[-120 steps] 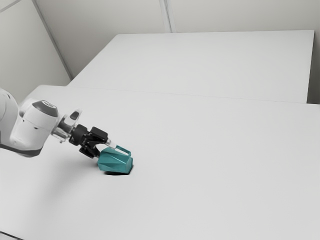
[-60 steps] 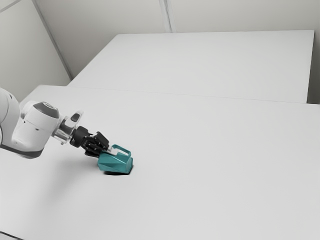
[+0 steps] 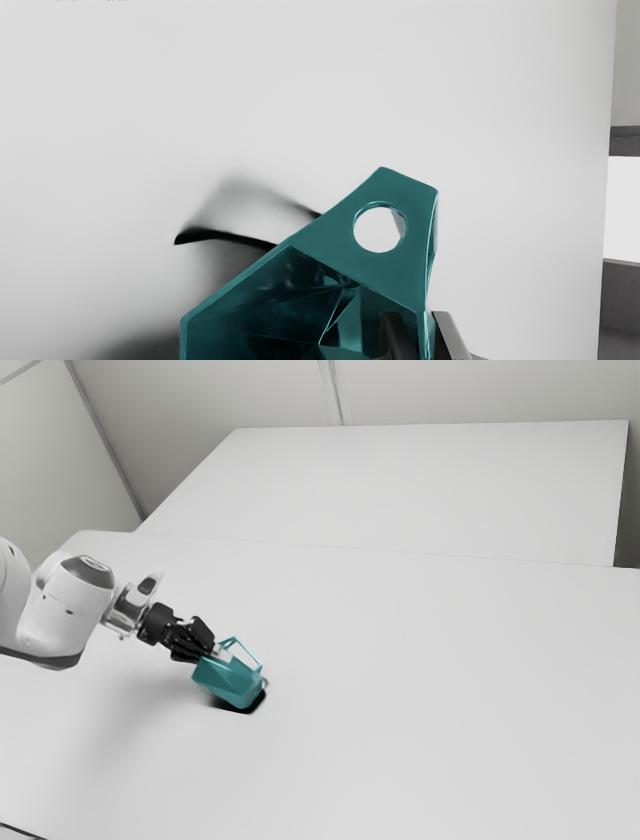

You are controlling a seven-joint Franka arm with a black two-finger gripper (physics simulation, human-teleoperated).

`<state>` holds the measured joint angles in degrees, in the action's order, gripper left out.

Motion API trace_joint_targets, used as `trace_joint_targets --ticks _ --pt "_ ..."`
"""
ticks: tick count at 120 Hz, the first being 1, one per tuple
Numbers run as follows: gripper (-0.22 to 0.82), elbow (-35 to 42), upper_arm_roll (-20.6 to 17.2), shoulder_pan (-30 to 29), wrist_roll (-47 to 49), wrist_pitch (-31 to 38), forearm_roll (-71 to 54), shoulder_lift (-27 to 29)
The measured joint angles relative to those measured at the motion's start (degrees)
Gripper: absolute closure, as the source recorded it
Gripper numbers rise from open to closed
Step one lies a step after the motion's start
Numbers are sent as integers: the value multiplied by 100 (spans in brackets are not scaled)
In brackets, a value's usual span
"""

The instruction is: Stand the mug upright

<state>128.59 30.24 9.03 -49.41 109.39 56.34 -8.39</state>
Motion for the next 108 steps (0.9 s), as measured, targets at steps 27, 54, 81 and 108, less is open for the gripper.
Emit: trace_joint_targets --ticks 27,54,81,108 --pt "79 -15 -122 20 20 11 3 109" --pt "79 -46 -224 32 70 22 -45 321" --pt "79 -173 -441 71 397 85 -841 685" --pt "79 -521 -703 51 1013 104 -1870 756"
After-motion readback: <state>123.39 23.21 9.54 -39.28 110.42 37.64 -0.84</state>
